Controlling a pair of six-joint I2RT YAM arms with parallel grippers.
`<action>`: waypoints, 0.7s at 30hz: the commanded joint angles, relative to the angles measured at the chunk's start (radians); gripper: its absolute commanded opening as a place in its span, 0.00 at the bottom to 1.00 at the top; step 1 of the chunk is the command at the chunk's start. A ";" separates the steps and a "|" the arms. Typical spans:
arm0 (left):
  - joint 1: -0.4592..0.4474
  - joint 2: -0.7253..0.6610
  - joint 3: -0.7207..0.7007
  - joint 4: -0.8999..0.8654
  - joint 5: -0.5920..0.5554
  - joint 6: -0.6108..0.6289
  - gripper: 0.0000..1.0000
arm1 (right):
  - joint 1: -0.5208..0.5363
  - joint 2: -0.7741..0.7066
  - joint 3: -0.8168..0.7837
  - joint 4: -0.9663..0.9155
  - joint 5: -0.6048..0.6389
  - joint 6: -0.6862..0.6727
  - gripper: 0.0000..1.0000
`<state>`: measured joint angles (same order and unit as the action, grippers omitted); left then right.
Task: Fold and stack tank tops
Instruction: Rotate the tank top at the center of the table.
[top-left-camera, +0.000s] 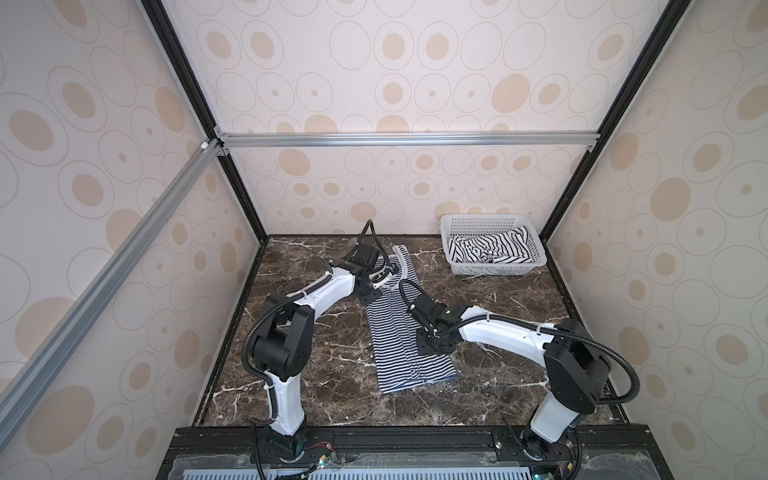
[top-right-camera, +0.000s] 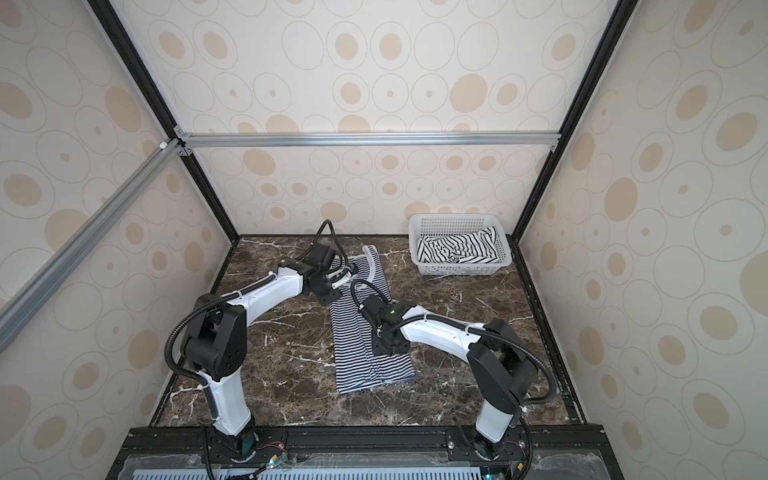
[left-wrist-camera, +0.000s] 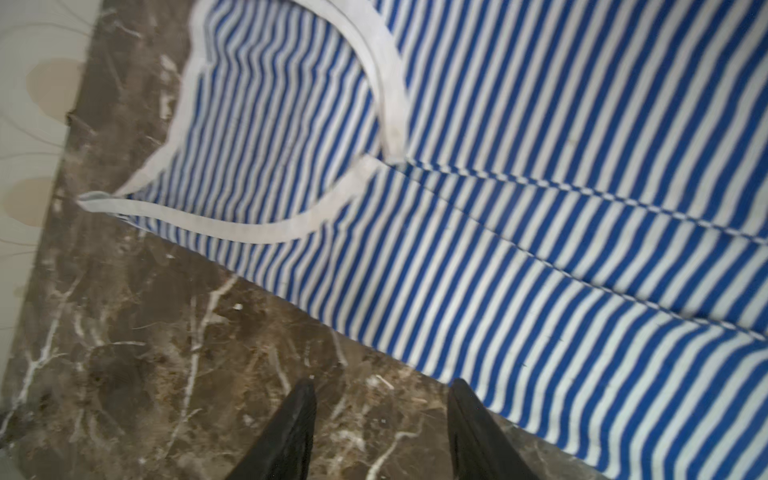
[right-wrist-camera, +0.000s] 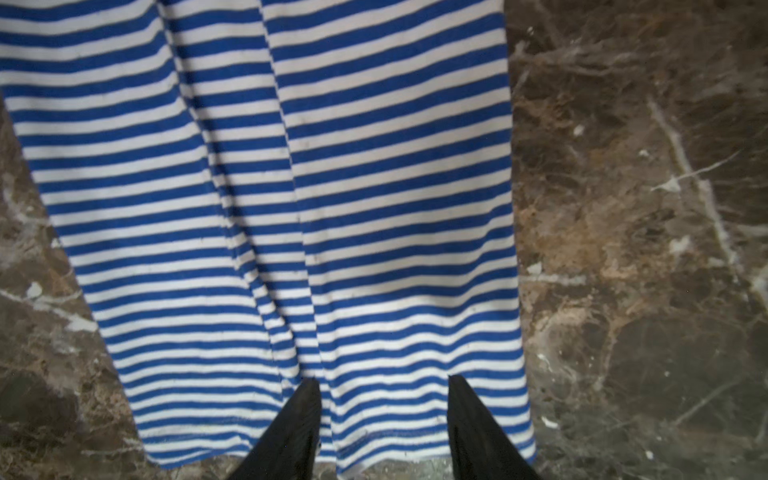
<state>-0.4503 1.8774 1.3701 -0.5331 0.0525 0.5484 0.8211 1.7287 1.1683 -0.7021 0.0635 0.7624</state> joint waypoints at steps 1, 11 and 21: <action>-0.046 -0.044 -0.103 0.037 0.035 -0.038 0.52 | -0.030 0.051 0.000 0.041 -0.026 -0.030 0.42; -0.076 -0.105 -0.307 0.104 0.034 -0.049 0.51 | -0.008 0.047 -0.113 0.103 -0.076 0.027 0.35; -0.071 -0.133 -0.368 0.145 -0.083 -0.020 0.51 | 0.121 0.030 -0.114 0.076 -0.069 0.120 0.37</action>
<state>-0.5274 1.7554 1.0245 -0.3920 0.0418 0.5102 0.9092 1.7691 1.0748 -0.5877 0.0036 0.8215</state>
